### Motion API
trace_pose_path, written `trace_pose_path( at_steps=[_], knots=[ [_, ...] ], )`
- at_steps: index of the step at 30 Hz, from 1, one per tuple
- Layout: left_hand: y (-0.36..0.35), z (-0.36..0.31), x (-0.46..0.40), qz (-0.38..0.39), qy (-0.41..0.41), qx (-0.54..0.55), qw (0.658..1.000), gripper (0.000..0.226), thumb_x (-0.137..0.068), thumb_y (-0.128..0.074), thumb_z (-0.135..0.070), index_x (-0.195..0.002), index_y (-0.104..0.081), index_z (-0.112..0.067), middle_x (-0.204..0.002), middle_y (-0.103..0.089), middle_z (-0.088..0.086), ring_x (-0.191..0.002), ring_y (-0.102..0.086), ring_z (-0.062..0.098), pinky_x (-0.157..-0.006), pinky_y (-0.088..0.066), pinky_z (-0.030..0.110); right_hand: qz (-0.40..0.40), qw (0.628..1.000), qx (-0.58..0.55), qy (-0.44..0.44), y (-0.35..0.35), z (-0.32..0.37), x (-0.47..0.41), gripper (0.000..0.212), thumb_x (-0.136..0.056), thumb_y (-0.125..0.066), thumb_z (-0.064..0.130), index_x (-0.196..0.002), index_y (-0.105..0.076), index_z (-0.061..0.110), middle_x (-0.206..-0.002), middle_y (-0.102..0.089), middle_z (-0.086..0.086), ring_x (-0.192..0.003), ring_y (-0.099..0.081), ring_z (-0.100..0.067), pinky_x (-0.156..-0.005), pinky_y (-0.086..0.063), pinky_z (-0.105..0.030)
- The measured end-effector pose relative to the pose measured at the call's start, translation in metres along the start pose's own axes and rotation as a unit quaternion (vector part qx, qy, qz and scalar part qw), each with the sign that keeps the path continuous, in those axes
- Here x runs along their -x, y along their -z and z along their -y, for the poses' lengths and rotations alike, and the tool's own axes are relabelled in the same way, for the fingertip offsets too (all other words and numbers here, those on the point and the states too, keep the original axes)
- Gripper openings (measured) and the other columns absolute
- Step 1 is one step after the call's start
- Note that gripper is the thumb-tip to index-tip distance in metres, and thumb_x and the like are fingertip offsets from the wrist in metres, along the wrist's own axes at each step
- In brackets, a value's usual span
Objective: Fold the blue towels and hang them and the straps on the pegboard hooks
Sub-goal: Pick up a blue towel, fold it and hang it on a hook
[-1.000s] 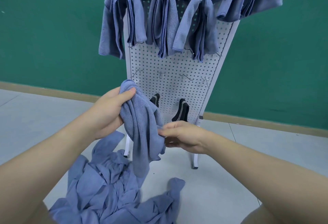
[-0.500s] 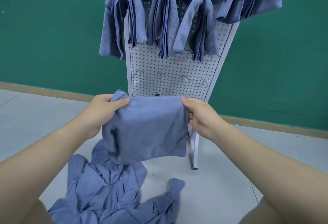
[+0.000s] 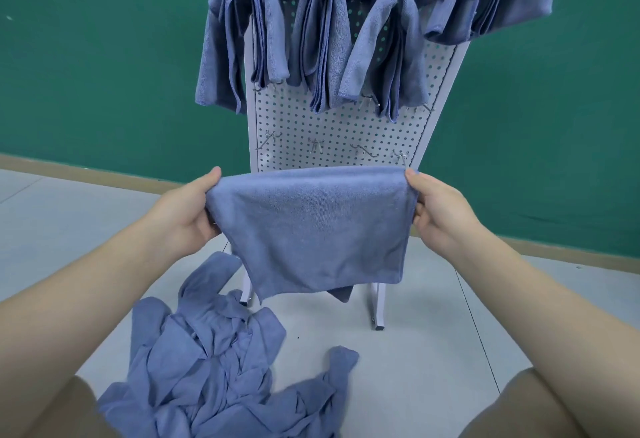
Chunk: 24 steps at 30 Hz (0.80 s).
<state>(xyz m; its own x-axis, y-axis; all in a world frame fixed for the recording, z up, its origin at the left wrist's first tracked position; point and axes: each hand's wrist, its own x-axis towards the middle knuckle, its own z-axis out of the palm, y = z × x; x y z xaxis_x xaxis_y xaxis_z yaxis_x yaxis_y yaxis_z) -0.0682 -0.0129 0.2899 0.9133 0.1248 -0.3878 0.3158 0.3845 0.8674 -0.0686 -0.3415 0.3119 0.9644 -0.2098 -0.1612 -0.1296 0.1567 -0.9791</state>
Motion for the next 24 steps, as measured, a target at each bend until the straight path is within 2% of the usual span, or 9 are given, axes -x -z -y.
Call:
trace_pose_path(
  at_steps=[3, 5, 9, 13, 16, 18, 20, 22, 24],
  knots=[
    [-0.006, -0.001, 0.002, 0.008, 0.003, 0.037, 0.999, 0.044, -0.105, -0.051, -0.047, -0.129, -0.067, -0.013, -0.120, -0.076, 0.003, -0.107, -0.073, 0.018, -0.079, -0.057, 0.034, 0.003, 1.000, -0.008, 0.001, 0.000, 0.000, 0.000, 0.014, -0.101, -0.065, 0.024, -0.099, -0.074, 0.014, -0.095, -0.074, -0.002, -0.081, -0.066, -0.019, -0.086, -0.048, -0.039],
    [-0.008, -0.002, 0.003, 0.022, -0.008, 0.037, 0.999, 0.042, -0.105, -0.052, -0.046, -0.128, -0.068, -0.013, -0.119, -0.076, 0.003, -0.108, -0.073, 0.017, -0.082, -0.057, 0.032, 0.008, 1.000, -0.011, -0.006, 0.000, 0.000, 0.000, 0.014, -0.101, -0.065, 0.026, -0.102, -0.073, 0.014, -0.096, -0.074, -0.003, -0.085, -0.065, -0.020, -0.089, -0.048, -0.037],
    [-0.002, -0.001, -0.001, -0.021, -0.100, -0.084, 0.991, 0.028, -0.101, -0.064, -0.035, -0.115, -0.070, -0.011, -0.119, -0.076, 0.004, -0.118, -0.069, 0.022, -0.098, -0.056, 0.037, 0.039, 0.998, -0.019, -0.056, 0.003, 0.001, -0.003, 0.018, -0.099, -0.068, 0.030, -0.105, -0.072, 0.013, -0.087, -0.076, 0.001, -0.076, -0.070, -0.017, -0.087, -0.052, -0.035],
    [0.004, -0.002, -0.002, -0.035, -0.164, -0.144, 0.975, 0.023, -0.099, -0.068, -0.032, -0.104, -0.073, -0.009, -0.115, -0.076, 0.007, -0.117, -0.069, 0.024, -0.104, -0.054, 0.043, 0.094, 0.988, 0.016, -0.124, 0.003, -0.008, -0.001, 0.029, -0.093, -0.075, 0.027, -0.113, -0.075, 0.006, -0.113, -0.078, -0.008, -0.108, -0.073, -0.021, -0.100, -0.055, -0.036],
    [0.008, -0.003, -0.003, -0.042, -0.178, -0.150, 0.972, 0.023, -0.100, -0.067, -0.031, -0.101, -0.073, -0.009, -0.114, -0.076, 0.009, -0.114, -0.070, 0.024, -0.105, -0.054, 0.043, 0.127, 0.983, 0.050, -0.124, 0.001, -0.010, -0.001, 0.033, -0.094, -0.072, 0.020, -0.121, -0.074, 0.001, -0.121, -0.075, -0.011, -0.118, -0.070, -0.022, -0.105, -0.053, -0.035],
    [0.010, -0.005, -0.004, -0.047, -0.186, -0.150, 0.970, 0.022, -0.101, -0.066, -0.030, -0.098, -0.072, -0.010, -0.113, -0.076, 0.009, -0.106, -0.070, 0.023, -0.100, -0.056, 0.040, 0.145, 0.982, 0.055, -0.107, 0.000, -0.008, -0.001, 0.033, -0.098, -0.066, 0.021, -0.123, -0.073, 0.002, -0.120, -0.075, -0.008, -0.110, -0.071, -0.021, -0.103, -0.052, -0.033],
    [0.014, -0.006, -0.006, -0.055, -0.193, -0.158, 0.967, 0.024, -0.102, -0.064, -0.030, -0.099, -0.071, -0.007, -0.111, -0.074, 0.011, -0.098, -0.068, 0.024, -0.094, -0.056, 0.038, 0.153, 0.983, 0.047, -0.095, -0.001, -0.007, 0.000, 0.028, -0.100, -0.063, 0.022, -0.118, -0.075, 0.005, -0.103, -0.076, -0.004, -0.090, -0.068, -0.017, -0.092, -0.052, -0.030],
    [0.017, -0.005, -0.007, -0.060, -0.196, -0.165, 0.965, 0.028, -0.102, -0.063, -0.030, -0.103, -0.071, -0.003, -0.110, -0.074, 0.013, -0.094, -0.065, 0.024, -0.092, -0.055, 0.039, 0.130, 0.986, 0.017, -0.098, -0.001, -0.008, -0.001, 0.011, -0.098, -0.066, 0.020, -0.102, -0.073, 0.012, -0.083, -0.071, 0.000, -0.078, -0.061, -0.014, -0.082, -0.050, -0.026],
    [0.022, -0.003, -0.008, -0.069, -0.192, -0.169, 0.964, 0.028, -0.102, -0.063, -0.031, -0.100, -0.070, -0.004, -0.105, -0.072, 0.012, -0.091, -0.064, 0.023, -0.092, -0.054, 0.040, 0.108, 0.990, 0.002, -0.093, -0.002, -0.010, -0.003, 0.006, -0.096, -0.069, 0.018, -0.090, -0.068, 0.017, -0.076, -0.068, 0.003, -0.074, -0.059, -0.013, -0.079, -0.048, -0.025]
  ],
)
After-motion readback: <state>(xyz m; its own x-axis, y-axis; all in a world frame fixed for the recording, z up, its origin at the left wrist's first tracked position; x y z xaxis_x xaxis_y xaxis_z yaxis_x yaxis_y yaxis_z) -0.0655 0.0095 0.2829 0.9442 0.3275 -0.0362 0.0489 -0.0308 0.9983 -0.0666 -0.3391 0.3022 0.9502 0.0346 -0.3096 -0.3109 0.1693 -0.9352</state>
